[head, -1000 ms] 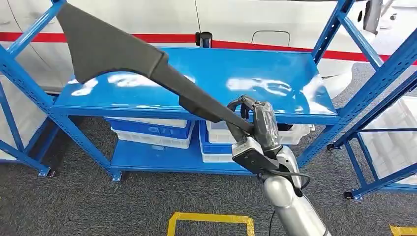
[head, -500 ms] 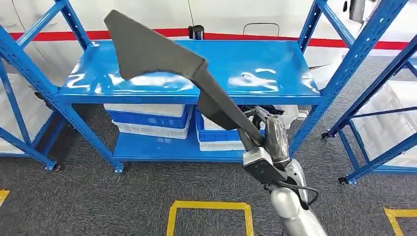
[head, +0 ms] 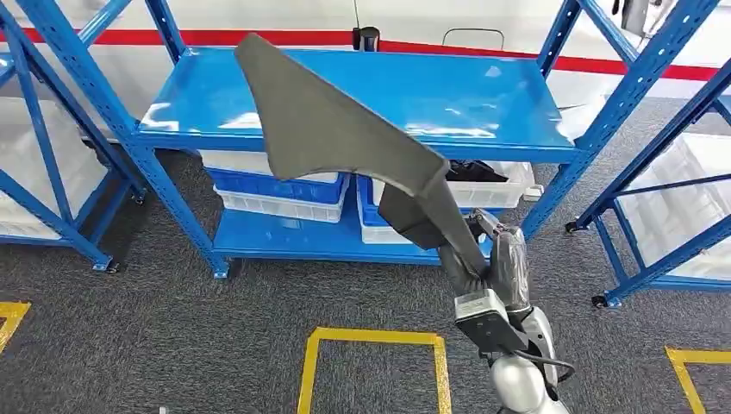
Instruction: Take the parts from the cabinet and place them on the table.
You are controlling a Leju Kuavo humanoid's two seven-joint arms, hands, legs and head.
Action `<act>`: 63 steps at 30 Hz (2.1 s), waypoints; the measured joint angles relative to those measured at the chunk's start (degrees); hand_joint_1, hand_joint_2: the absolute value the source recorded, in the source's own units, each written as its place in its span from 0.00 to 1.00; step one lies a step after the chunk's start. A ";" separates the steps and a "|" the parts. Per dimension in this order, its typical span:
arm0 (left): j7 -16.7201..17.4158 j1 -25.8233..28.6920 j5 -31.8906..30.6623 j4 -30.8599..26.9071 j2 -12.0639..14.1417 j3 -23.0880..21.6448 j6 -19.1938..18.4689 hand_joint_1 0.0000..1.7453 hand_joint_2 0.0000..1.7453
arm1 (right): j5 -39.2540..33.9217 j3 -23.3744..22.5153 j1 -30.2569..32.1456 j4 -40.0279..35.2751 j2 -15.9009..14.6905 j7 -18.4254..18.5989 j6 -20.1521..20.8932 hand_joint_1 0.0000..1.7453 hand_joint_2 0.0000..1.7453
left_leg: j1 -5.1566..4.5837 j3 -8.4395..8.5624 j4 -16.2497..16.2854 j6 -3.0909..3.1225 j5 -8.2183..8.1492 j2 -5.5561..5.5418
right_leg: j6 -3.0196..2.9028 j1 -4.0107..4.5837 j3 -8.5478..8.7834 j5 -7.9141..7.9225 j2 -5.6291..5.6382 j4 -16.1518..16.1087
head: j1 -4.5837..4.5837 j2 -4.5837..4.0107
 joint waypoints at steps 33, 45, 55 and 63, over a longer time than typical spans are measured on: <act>7.87 0.26 -10.26 0.09 -2.03 -9.73 0.90 0.00 1.00 | -24.51 -6.45 -2.17 4.90 1.42 -5.73 7.69 1.00 1.00 | -0.20 -1.56 -0.63 -0.23 1.94 0.28 | 0.77 0.19 2.90 -2.14 -0.02 3.90 | 0.31 0.00; 7.92 1.77 -9.45 0.15 -1.40 -8.79 -0.90 0.00 1.00 | -25.01 -6.73 -4.22 7.19 2.27 -4.37 7.89 1.00 1.00 | 0.14 -7.47 8.65 -3.49 -4.55 -0.22 | -1.90 0.00 11.88 4.90 -0.05 -14.56 | -0.46 0.00; 7.09 -0.40 -9.45 0.09 -1.16 -8.64 -1.44 0.00 1.00 | -24.90 -7.10 -7.26 7.76 2.47 -3.39 7.76 1.00 1.00 | -0.65 4.13 1.25 -1.94 -4.04 -0.64 | -0.30 0.90 5.52 9.61 -0.30 -12.84 | -0.31 0.00; 6.97 -1.15 -7.94 0.04 -0.85 -7.57 -2.64 0.00 1.00 | -25.49 -8.09 -9.20 9.09 2.56 -2.93 8.13 1.00 1.00 | -0.40 -1.77 -0.12 -0.09 1.71 0.20 | -0.10 0.45 0.66 -0.98 0.06 3.72 | 0.59 0.00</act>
